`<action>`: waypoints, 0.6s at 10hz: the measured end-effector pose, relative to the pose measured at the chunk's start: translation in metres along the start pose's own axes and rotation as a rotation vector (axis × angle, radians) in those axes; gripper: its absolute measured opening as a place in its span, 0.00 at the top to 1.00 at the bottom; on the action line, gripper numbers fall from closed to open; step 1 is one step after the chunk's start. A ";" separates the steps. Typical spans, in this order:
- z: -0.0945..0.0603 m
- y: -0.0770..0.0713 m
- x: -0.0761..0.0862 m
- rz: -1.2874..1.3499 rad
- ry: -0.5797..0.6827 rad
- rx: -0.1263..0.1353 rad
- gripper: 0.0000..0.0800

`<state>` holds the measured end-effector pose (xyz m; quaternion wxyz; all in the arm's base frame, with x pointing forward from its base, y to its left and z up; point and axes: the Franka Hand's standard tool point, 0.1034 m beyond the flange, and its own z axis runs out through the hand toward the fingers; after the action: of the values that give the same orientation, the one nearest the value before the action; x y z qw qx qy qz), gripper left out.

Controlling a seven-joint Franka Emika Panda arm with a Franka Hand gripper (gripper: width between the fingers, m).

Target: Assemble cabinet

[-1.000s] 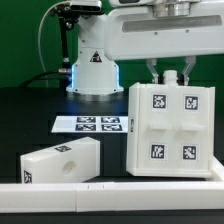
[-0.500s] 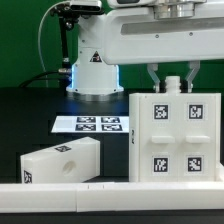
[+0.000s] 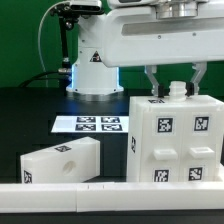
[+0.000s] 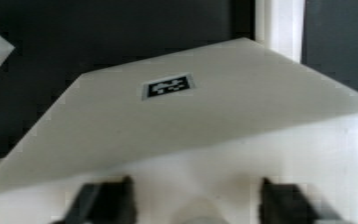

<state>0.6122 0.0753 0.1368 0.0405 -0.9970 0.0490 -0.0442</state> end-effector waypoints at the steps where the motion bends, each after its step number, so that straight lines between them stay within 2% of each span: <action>1: -0.001 0.000 0.001 0.000 0.002 0.000 0.32; 2: -0.001 0.000 0.001 0.000 0.003 0.001 0.32; 3: -0.003 -0.001 0.000 0.001 -0.002 0.001 0.09; 4: -0.016 -0.001 -0.005 0.012 -0.026 0.005 0.03; 5: -0.030 0.005 -0.011 0.024 -0.026 0.009 0.01; 6: -0.041 0.018 -0.018 0.037 -0.029 0.008 0.01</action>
Offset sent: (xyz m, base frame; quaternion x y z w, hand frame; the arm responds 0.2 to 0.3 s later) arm -0.0325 -0.0135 0.0391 -0.0332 -0.0589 0.0258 0.9974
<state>0.5889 0.0566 0.1741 0.0462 -0.9963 0.0664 -0.0291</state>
